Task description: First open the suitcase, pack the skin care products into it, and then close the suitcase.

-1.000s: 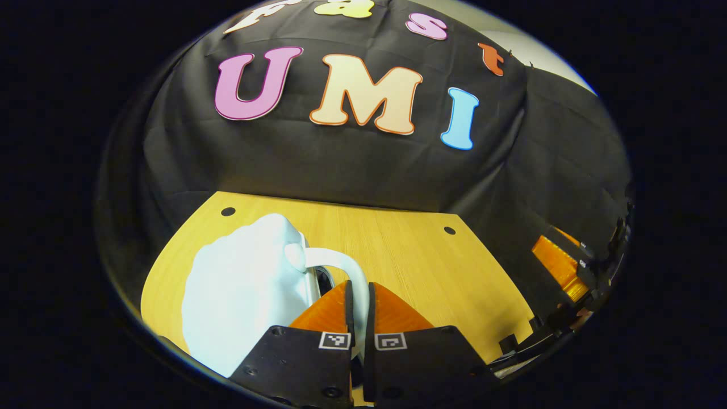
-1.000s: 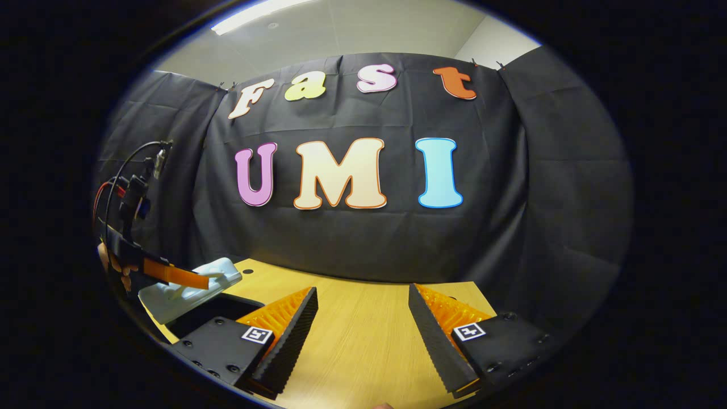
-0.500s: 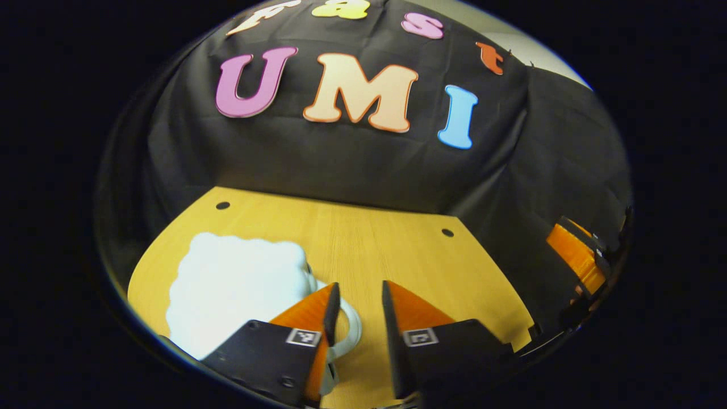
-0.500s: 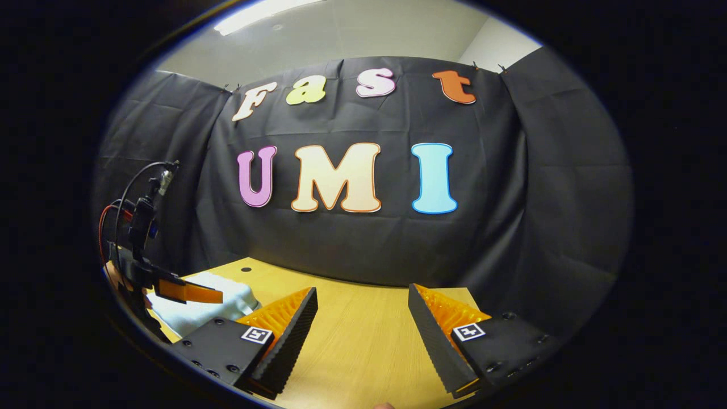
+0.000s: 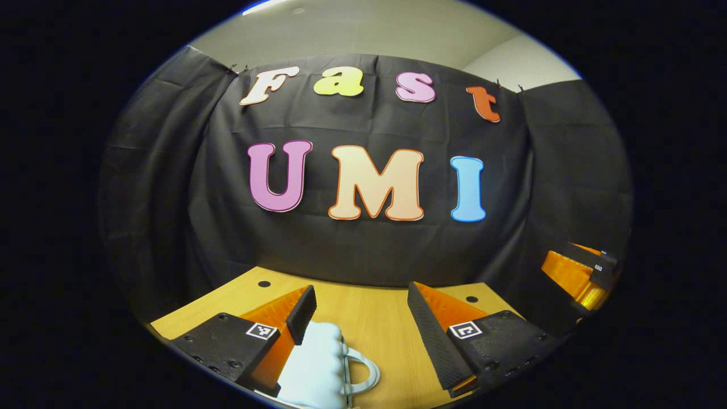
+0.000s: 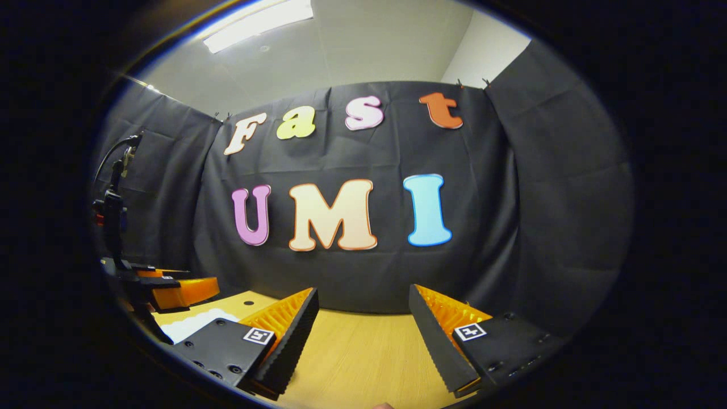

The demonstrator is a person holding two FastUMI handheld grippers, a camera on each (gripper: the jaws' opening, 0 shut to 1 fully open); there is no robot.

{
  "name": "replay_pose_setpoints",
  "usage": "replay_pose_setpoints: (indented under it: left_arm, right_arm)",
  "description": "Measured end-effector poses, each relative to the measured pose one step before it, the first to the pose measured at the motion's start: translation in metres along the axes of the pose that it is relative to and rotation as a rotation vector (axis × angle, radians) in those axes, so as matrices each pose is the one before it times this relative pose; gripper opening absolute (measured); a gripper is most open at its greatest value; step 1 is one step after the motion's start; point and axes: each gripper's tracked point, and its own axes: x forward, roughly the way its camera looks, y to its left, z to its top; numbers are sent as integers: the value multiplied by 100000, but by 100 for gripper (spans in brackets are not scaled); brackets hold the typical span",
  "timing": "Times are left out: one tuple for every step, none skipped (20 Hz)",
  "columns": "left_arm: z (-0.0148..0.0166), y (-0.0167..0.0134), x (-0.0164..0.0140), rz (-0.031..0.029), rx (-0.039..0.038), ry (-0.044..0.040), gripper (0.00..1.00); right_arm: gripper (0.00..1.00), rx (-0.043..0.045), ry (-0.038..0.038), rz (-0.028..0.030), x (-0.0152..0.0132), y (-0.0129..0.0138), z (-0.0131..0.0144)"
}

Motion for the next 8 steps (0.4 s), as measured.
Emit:
replay_pose_setpoints:
  left_arm:
    - [601, 420, 72, -490, 1100, -1148, 94]
    - [346, 499, -152, -400, 1490, -361, 93]
    - [502, 263, -169, -1314, 1936, -688, 94]
    - [594, 150, -242, -1126, 1692, -1666, 94]
    - [482, 165, -31, -1138, 1798, -615, 94]
    - [-15, 82, -4, -1094, 1334, -153, 94]
    - [230, -47, -159, -1500, 409, -466, 93]
    - [339, 15, 6, -991, -101, -783, 94]
  right_arm:
    - [99, 334, -2486, 594, -396, 1102, 1136]
    - [98, -170, -2133, 173, -342, 686, 800]
    - [98, -843, -2567, -575, -290, 493, 852]
    - [99, -439, -1633, -1281, -124, 258, 550]
    - [99, -96, -305, -1005, -368, 321, 190]
    - [99, 413, -247, -503, -333, 541, 41]
    - [99, 89, -627, -622, -331, 393, 300]
    - [99, -418, -422, -867, -215, -32, 306]
